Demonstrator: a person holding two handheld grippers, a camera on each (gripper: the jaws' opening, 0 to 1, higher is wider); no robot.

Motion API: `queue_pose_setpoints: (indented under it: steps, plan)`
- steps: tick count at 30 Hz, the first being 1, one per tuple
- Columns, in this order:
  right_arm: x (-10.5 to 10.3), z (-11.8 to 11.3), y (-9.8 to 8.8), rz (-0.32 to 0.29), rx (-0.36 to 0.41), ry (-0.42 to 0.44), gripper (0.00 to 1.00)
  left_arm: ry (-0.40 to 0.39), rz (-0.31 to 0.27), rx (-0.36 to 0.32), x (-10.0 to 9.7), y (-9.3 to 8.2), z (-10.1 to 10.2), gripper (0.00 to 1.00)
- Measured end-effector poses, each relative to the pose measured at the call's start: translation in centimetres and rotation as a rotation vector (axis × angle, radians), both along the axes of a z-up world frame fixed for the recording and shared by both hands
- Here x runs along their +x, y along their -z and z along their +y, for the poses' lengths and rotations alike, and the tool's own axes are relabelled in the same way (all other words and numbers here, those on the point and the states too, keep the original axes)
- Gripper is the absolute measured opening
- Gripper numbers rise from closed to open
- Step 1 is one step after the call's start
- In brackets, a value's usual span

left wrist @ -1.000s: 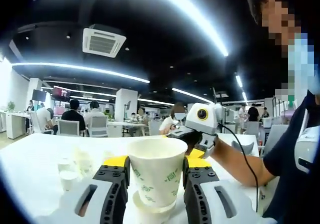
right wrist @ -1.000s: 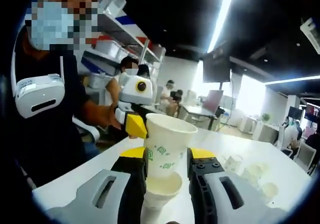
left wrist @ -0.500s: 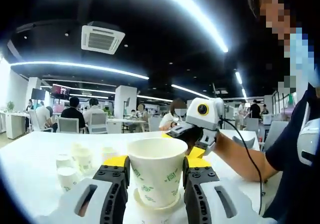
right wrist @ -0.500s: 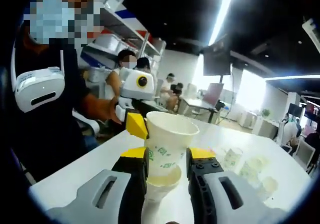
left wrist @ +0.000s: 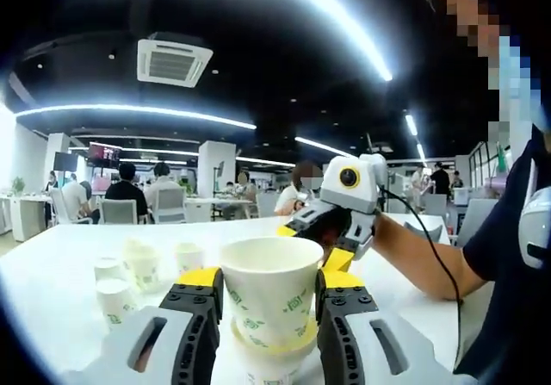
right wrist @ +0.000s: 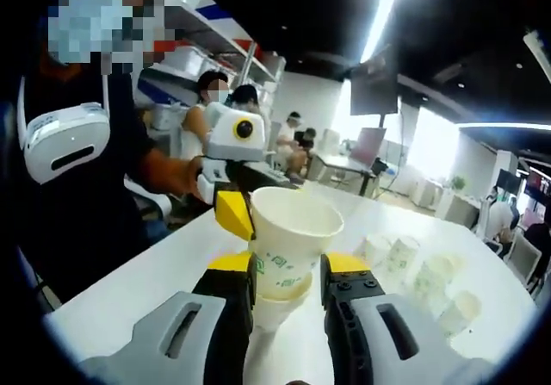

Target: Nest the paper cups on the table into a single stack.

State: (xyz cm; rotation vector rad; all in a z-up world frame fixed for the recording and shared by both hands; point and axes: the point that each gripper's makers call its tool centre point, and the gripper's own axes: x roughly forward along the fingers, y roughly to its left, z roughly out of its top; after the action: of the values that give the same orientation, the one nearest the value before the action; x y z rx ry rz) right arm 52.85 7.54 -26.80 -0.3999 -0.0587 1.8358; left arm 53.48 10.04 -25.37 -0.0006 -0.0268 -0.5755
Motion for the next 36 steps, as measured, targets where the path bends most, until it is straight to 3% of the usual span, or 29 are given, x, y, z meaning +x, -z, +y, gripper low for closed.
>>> queue_pose_setpoints:
  steps: [18,36]
  plan:
    - [0.3,-0.3,2.0,-0.014,-0.074,0.001,0.31,0.009,0.036,0.018,0.3,1.9,-0.3,0.46]
    - [0.5,-0.6,2.6,-0.032,-0.106,0.0,0.29,0.017,0.068,0.032,0.0,3.0,-0.5,0.56]
